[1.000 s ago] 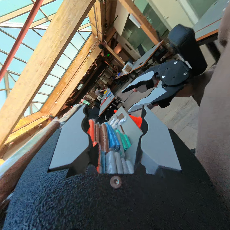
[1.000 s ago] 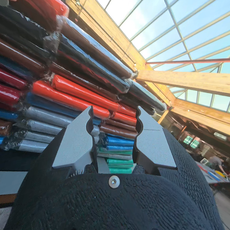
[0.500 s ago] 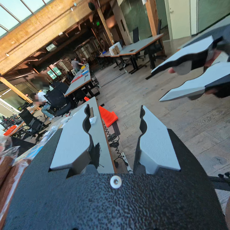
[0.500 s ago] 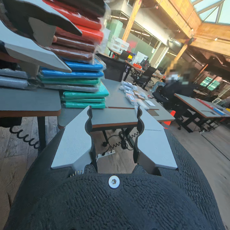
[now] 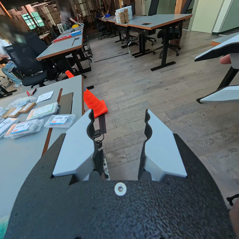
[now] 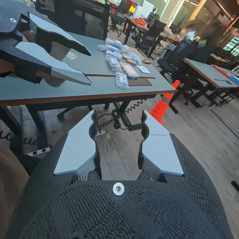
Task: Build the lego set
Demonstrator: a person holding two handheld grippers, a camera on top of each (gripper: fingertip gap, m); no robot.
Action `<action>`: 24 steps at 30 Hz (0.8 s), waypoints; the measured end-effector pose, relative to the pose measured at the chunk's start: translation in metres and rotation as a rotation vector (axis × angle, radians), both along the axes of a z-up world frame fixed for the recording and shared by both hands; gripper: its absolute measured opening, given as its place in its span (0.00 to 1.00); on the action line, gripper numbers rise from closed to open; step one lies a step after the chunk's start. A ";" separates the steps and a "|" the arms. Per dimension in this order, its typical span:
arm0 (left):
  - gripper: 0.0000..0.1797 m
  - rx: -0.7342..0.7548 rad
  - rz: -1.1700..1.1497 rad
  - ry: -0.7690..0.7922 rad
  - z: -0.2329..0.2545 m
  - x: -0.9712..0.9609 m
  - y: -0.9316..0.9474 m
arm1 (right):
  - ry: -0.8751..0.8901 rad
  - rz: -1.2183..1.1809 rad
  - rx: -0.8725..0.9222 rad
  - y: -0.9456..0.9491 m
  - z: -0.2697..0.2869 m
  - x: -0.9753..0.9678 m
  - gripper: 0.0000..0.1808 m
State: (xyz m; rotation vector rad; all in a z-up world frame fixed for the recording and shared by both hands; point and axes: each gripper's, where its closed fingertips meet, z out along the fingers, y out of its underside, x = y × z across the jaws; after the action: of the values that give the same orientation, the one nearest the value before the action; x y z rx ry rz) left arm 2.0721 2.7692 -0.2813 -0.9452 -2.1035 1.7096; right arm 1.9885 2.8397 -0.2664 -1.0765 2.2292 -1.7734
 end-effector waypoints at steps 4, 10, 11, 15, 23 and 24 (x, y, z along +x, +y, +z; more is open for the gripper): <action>0.42 0.015 0.081 0.020 -0.019 -0.027 -0.110 | 0.019 0.005 0.043 -0.107 -0.010 -0.040 0.37; 0.50 0.177 0.261 0.090 -0.063 -0.022 -0.226 | 0.055 0.110 0.024 -0.238 0.005 -0.054 0.38; 0.49 0.190 0.304 0.097 -0.070 -0.012 -0.238 | 0.045 0.120 0.030 -0.257 0.003 -0.053 0.38; 0.41 0.249 0.462 0.098 -0.097 0.030 -0.273 | 0.009 0.269 0.072 -0.323 -0.016 -0.029 0.37; 0.57 0.432 0.890 0.160 -0.159 0.105 -0.358 | 0.081 0.675 0.069 -0.446 -0.049 0.046 0.36; 0.59 0.471 0.939 0.188 -0.167 0.107 -0.368 | 0.091 0.720 0.072 -0.460 -0.052 0.051 0.36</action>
State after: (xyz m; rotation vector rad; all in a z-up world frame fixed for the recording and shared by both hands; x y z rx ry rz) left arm 2.1791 2.4007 -0.4487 0.4022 -2.8174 1.3737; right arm 2.0394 2.3798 -0.3185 -1.6830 1.5996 -1.3343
